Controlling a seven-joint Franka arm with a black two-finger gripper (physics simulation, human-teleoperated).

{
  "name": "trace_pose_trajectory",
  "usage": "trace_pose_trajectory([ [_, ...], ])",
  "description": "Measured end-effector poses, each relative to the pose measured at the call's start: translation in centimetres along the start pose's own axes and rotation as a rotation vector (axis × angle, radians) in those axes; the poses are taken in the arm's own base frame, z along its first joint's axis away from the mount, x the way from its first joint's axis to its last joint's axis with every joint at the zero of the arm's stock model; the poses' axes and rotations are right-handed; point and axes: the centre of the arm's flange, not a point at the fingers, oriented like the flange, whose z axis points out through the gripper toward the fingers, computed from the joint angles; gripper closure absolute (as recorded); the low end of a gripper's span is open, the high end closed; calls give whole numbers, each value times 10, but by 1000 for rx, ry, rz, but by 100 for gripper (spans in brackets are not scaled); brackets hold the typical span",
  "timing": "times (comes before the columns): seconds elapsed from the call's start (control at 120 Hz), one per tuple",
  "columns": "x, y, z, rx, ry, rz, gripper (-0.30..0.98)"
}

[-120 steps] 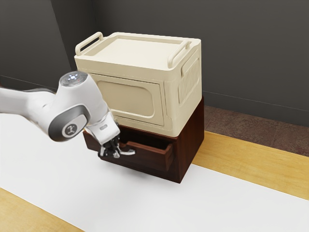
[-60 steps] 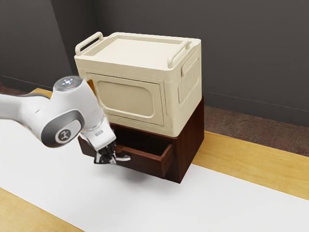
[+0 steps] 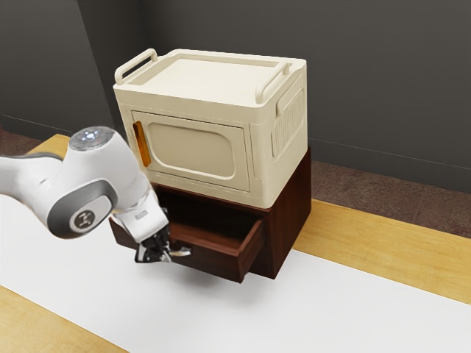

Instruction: Pull the drawer handle with one arm to open the drawer

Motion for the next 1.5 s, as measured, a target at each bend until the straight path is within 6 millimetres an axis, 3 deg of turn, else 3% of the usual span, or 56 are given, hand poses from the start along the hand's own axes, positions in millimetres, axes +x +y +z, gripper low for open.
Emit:
trace_pose_trajectory([
  [0.075,-1,4,0,4,0,0,80],
  [0.267,-3,15,-4,9,8,1,78],
  [0.45,-7,29,-8,2,21,-3,74],
  [0.6,-3,38,-10,4,16,25,63],
  [0.842,-7,50,-16,3,10,43,70],
  [1.242,-17,67,-24,6,15,52,70],
  [1.367,-14,78,-44,38,45,76,71],
  [1.433,-3,88,-68,95,62,117,69],
  [1.5,19,96,-102,164,78,165,58],
])
